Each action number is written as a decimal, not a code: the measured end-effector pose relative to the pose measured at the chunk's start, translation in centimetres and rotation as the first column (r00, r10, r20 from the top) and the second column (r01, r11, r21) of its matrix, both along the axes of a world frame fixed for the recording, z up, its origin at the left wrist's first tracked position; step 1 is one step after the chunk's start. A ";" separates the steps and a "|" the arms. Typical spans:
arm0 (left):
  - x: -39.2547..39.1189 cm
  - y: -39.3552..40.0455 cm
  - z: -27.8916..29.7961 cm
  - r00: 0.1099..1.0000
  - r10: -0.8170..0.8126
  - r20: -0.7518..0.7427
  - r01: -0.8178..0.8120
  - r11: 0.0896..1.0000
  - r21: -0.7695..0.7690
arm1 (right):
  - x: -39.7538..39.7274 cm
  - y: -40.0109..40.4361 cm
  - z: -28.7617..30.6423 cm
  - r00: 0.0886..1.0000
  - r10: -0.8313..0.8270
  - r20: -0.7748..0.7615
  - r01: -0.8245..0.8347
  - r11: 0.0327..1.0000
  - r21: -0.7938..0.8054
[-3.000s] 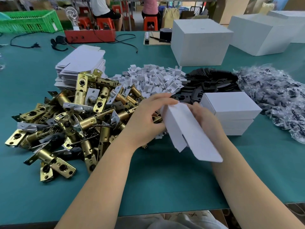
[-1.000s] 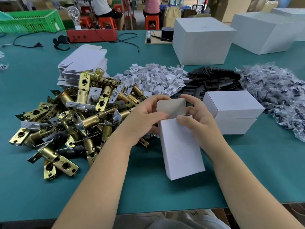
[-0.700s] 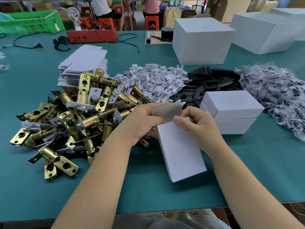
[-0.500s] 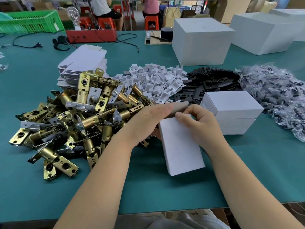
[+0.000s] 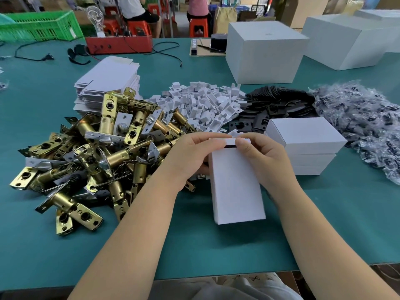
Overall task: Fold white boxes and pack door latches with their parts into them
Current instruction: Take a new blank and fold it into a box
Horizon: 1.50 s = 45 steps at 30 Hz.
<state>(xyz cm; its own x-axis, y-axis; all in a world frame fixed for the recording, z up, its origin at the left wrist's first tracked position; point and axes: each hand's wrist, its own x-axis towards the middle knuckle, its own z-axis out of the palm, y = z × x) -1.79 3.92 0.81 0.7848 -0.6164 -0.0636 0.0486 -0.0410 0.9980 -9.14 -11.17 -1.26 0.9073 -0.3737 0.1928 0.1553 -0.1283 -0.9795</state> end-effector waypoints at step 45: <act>0.1 1.1 0.2 0.915 -0.368 0.168 0.363 0.930 0.058 | -0.5 0.3 0.7 0.986 -0.033 0.166 0.008 0.988 0.152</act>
